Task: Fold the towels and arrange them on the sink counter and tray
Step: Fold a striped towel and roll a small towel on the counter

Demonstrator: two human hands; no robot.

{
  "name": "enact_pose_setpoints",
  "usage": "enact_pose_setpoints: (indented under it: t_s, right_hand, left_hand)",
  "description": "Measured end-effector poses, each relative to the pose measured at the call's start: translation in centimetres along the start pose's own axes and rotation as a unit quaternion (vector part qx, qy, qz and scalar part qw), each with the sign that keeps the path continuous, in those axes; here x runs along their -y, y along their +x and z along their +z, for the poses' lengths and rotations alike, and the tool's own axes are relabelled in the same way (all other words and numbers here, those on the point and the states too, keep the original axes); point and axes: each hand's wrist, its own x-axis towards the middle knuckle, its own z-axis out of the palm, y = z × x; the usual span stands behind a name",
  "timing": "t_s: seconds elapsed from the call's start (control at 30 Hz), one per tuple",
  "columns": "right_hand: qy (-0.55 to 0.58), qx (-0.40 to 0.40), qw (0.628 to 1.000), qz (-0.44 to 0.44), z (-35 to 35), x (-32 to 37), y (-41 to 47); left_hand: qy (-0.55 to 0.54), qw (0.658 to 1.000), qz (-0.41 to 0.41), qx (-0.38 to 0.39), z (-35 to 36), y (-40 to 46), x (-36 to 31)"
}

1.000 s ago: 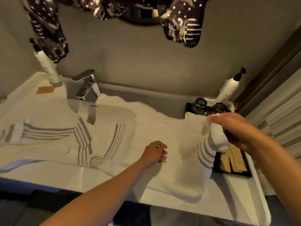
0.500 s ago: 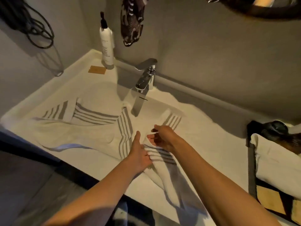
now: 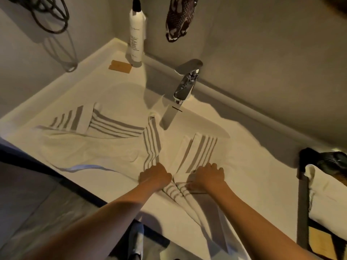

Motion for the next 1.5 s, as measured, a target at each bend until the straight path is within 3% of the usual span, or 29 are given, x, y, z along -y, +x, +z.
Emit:
enact_pose_setpoints:
  t_s: [0.1, 0.2, 0.3, 0.33, 0.4, 0.43, 0.5, 0.57, 0.6, 0.67, 0.7, 0.8, 0.87, 0.97, 1.1, 1.27, 1.33, 1.4, 1.43, 1.5]
  right_hand:
    - [0.009, 0.003, 1.000, -0.009, 0.6, 0.2, 0.2]
    - [0.185, 0.036, 0.980, -0.062, -1.2, -0.4, 0.0]
    - [0.374, -0.112, 0.913, -0.115, -2.8, 1.3, -2.5]
    - [0.400, -0.118, 0.896, -0.152, -2.6, 2.4, -3.5]
    - [0.388, -0.008, 0.888, -0.247, -1.3, 4.7, -5.4]
    - [0.375, 0.059, 0.883, -0.276, -0.7, 5.2, -5.8]
    - [0.433, 0.076, 0.853, -0.281, -0.3, 4.3, -5.5]
    - [0.508, -0.068, 0.834, -0.205, -0.5, 0.9, -4.5]
    - [0.519, -0.165, 0.828, -0.133, -0.4, -1.3, -4.0]
    - [0.479, -0.318, 0.817, 0.055, 0.2, -6.8, -3.7]
    - [0.454, -0.339, 0.809, 0.157, 0.6, -9.5, -3.4]
    - [0.503, -0.206, 0.769, 0.337, 1.3, -16.1, -1.8]
    - [0.544, -0.144, 0.747, 0.355, 1.6, -18.0, -0.4]
    - [0.596, -0.151, 0.725, 0.309, 2.0, -18.2, 1.1]
    - [0.565, -0.218, 0.756, 0.249, 2.5, -20.3, -0.1]
    - [0.403, -0.254, 0.833, 0.280, 3.4, -28.3, -5.5]
    - [0.306, -0.240, 0.876, 0.285, 2.9, -29.8, -6.1]
    - [0.194, -0.293, 0.896, 0.272, 1.6, -29.0, -5.5]
    - [0.139, -0.332, 0.902, 0.238, 1.0, -27.9, -5.0]
    - [0.084, -0.390, 0.910, 0.111, 0.0, -24.3, -3.7]
  left_hand:
    - [-0.015, 0.998, 0.032, 0.044, 0.4, 0.6, -0.1]
    - [-0.067, 0.993, 0.034, 0.088, -0.3, 0.8, -0.2]
    - [-0.146, 0.982, 0.004, 0.116, -1.3, 1.5, 0.8]
    - [-0.144, 0.983, 0.003, 0.117, -2.0, 1.6, 1.4]
    - [-0.080, 0.993, 0.024, 0.088, -3.6, 1.8, 2.5]
    - [-0.039, 0.998, 0.030, 0.037, -4.2, 1.6, 2.9]
    - [-0.007, 0.996, 0.050, -0.078, -4.7, 0.9, 3.4]
    - [-0.017, 0.980, 0.102, -0.173, -4.1, -0.1, 2.4]
    - [-0.017, 0.972, 0.149, -0.183, -3.5, -0.7, 1.6]
    - [-0.017, 0.951, 0.272, -0.144, -1.7, -1.8, -0.8]
    - [-0.004, 0.941, 0.316, -0.117, -1.0, -2.2, -1.7]
    - [0.073, 0.931, 0.354, -0.048, -0.3, -3.6, -4.9]
    - [0.140, 0.934, 0.329, 0.003, -0.2, -4.0, -6.0]
    - [0.266, 0.912, 0.312, 0.025, 0.8, -3.9, -6.3]
    - [0.301, 0.899, 0.319, -0.002, 3.2, -4.7, -5.9]
    - [0.155, 0.904, 0.395, -0.050, 6.0, -8.3, -6.4]
    - [0.108, 0.888, 0.447, -0.016, 6.9, -10.7, -7.7]
    - [0.124, 0.861, 0.492, 0.044, 7.6, -11.9, -8.9]
    - [0.120, 0.860, 0.495, 0.036, 7.9, -12.0, -9.6]
    - [0.019, 0.897, 0.438, -0.060, 7.7, -10.6, -10.6]
